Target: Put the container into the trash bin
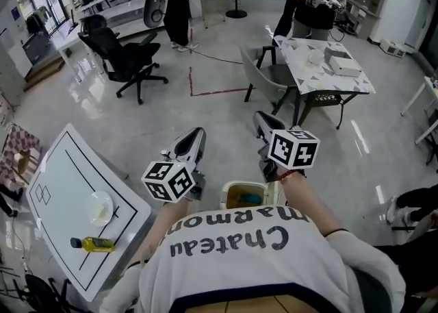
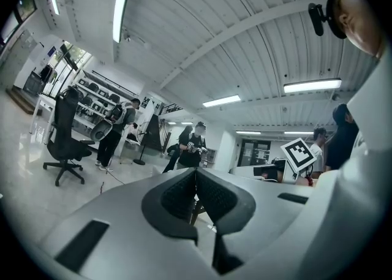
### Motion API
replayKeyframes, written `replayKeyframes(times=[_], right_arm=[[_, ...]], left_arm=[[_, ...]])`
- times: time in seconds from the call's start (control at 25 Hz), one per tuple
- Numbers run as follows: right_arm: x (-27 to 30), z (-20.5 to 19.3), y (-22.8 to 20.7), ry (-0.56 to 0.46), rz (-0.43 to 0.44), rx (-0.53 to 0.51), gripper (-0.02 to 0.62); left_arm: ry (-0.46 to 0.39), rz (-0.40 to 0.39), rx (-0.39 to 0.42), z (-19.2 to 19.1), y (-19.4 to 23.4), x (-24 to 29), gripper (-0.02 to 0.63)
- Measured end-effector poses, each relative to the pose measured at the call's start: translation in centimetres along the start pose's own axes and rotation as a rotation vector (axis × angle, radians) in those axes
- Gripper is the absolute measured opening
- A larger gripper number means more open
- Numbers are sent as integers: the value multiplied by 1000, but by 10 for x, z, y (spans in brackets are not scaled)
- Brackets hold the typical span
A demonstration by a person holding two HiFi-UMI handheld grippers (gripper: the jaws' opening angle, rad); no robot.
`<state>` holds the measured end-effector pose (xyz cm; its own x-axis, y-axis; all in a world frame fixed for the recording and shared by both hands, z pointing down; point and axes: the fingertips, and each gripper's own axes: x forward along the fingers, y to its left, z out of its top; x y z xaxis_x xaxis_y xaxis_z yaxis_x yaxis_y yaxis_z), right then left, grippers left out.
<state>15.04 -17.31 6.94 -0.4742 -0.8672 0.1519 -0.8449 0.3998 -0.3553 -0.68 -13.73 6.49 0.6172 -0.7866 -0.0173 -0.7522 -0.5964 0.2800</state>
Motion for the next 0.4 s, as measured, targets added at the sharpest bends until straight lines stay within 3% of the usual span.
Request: replayKeyframes(times=[0.4], right_arm=[[-16,-26,-13,60,-39,5,34]], left_arm=[[28,-18,-12,-13,-10,0,23]])
